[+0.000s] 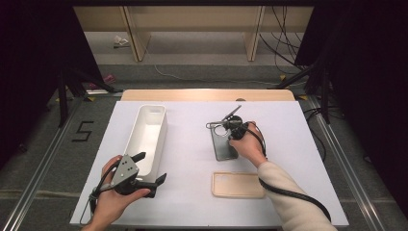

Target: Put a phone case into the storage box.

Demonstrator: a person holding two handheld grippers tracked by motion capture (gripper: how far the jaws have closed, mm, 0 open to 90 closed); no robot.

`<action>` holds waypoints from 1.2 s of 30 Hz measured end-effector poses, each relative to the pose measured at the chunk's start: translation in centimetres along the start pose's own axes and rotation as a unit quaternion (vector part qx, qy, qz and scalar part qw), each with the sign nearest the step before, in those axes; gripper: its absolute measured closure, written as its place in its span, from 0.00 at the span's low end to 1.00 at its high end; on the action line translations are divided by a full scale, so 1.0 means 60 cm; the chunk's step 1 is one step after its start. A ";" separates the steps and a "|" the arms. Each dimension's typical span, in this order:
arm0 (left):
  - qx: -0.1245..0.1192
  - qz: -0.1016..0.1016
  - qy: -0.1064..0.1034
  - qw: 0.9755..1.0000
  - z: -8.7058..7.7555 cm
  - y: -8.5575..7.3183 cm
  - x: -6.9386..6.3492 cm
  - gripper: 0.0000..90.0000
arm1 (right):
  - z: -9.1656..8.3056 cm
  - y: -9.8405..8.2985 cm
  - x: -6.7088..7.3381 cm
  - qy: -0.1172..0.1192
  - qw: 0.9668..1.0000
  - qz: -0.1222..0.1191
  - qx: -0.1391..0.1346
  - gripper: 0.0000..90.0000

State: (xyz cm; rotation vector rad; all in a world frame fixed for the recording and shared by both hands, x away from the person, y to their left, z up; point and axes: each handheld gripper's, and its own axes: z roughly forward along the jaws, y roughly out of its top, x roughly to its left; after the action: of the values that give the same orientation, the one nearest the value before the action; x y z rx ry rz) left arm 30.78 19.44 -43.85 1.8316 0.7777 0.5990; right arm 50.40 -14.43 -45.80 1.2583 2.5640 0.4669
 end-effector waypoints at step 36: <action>-0.002 0.003 0.002 1.000 -0.001 0.001 0.000 0.03 | -0.059 -0.028 0.000 0.043 0.975 -0.215 -0.033 0.55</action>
State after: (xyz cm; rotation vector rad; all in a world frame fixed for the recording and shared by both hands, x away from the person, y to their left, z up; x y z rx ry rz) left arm 30.74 19.43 -43.77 1.8290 0.7740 0.6078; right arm 47.92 -16.05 -43.18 0.6401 2.7593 0.5129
